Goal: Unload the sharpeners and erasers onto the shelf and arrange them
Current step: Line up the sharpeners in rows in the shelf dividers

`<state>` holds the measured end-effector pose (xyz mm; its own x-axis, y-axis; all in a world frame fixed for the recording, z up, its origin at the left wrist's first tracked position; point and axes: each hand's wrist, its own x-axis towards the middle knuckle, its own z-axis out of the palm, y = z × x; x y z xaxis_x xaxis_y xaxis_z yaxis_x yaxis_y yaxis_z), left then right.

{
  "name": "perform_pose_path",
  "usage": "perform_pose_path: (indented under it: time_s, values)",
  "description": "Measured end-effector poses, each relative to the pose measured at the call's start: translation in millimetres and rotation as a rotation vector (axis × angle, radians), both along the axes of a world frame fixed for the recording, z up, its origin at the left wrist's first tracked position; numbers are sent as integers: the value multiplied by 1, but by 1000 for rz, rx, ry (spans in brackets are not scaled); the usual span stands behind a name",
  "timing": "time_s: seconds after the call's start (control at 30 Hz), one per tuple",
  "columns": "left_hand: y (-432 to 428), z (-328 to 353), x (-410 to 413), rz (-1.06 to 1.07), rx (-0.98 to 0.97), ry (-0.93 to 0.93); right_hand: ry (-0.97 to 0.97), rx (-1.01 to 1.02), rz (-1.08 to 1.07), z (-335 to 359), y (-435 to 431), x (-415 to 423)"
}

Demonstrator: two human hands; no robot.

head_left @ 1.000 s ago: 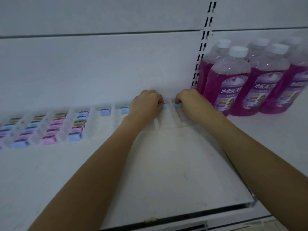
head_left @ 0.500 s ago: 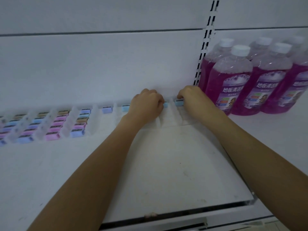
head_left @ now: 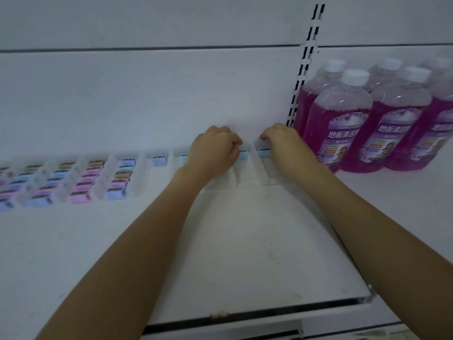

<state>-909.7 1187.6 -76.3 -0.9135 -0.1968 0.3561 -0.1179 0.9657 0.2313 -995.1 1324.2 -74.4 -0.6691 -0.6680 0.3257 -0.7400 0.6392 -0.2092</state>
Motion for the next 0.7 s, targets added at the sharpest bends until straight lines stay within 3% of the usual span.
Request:
perform_pose_path:
  time_s: [0.13, 0.23, 0.43, 0.7]
  values:
    - [-11, 18, 6, 26, 45, 174, 29, -238, 71, 2, 0, 8]
    - [-29, 31, 16, 51, 65, 247, 30, -307, 147, 2, -5, 19]
    - [-68, 56, 66, 54, -82, 134, 133, -221, 443, 5, -24, 59]
    - [-141, 83, 193, 200, -220, 32, 110, -71, 630, 20, -98, 167]
